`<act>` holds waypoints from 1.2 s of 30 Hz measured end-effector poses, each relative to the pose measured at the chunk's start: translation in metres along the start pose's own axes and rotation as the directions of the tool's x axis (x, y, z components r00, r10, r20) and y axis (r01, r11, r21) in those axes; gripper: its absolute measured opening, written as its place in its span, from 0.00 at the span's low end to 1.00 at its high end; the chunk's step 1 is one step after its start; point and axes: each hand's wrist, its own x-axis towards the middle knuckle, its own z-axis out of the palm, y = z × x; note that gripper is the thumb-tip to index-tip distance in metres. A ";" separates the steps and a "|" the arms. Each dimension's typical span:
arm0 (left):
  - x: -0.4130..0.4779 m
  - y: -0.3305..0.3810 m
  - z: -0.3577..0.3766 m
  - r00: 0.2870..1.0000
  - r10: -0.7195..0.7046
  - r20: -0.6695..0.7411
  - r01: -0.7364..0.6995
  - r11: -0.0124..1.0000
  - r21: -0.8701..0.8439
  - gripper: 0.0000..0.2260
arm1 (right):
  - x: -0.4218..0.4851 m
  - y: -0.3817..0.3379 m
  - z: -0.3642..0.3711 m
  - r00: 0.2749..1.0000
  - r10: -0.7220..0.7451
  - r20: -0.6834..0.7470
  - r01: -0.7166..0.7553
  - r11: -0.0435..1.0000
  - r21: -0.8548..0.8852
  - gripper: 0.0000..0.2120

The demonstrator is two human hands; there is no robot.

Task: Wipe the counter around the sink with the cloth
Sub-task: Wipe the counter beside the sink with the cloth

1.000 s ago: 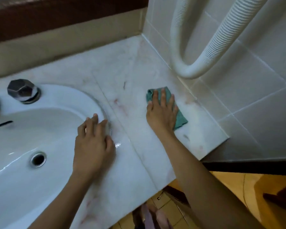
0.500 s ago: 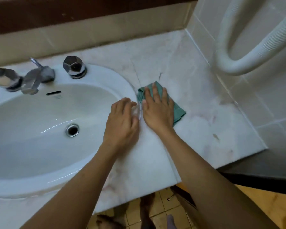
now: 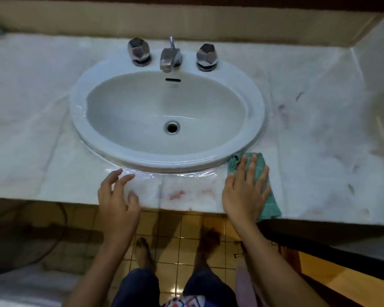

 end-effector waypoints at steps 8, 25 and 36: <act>-0.002 -0.099 -0.065 0.955 -0.249 -0.162 0.261 0.964 0.058 0.17 | -0.075 -0.117 0.043 0.988 0.149 0.048 -0.153 0.984 0.094 0.34; 0.086 -0.282 -0.209 0.930 -0.228 -0.288 0.236 0.972 -0.007 0.15 | -0.142 -0.343 0.125 0.851 -0.510 0.127 0.522 0.846 -0.103 0.31; 0.170 -0.324 -0.254 0.923 -0.222 -0.315 0.253 0.966 0.061 0.15 | -0.083 -0.421 0.136 0.845 -0.529 0.074 0.534 0.840 -0.099 0.32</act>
